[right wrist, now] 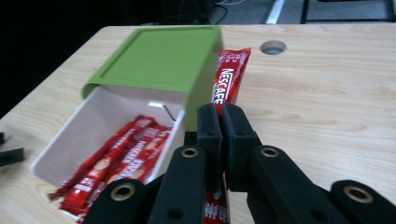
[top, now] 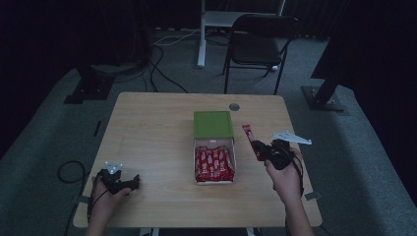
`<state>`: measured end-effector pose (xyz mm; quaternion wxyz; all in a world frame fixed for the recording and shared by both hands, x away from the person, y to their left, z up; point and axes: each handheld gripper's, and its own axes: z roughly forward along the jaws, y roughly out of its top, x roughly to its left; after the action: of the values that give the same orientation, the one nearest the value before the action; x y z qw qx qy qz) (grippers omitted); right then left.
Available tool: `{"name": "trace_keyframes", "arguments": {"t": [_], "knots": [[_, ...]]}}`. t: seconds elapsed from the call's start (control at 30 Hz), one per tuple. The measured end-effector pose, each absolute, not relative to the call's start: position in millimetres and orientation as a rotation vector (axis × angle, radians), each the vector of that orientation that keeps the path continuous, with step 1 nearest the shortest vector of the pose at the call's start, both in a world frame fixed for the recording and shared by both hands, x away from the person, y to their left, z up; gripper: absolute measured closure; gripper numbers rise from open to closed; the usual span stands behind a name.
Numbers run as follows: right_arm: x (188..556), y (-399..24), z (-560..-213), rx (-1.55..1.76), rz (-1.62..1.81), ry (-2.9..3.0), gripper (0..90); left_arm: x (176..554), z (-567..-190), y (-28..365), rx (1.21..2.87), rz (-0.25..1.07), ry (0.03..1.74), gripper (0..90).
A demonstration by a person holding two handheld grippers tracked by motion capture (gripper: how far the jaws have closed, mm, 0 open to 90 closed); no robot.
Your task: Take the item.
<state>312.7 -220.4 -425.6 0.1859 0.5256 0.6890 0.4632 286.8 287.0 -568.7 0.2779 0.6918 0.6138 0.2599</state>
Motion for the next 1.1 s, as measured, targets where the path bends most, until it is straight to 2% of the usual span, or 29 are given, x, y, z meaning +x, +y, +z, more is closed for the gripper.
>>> {"name": "trace_keyframes", "arguments": {"t": [0.43, 1.1], "knots": [[315, -259, -447, 1.558, 1.231, 1.825, 86.4, 287, -569, 287, 1.857, 0.697, 1.647, 2.4], [320, -305, -497, 1.706, 1.119, 1.716, 86.3, 287, -569, 287, 1.857, 0.697, 1.647, 2.4]]}}
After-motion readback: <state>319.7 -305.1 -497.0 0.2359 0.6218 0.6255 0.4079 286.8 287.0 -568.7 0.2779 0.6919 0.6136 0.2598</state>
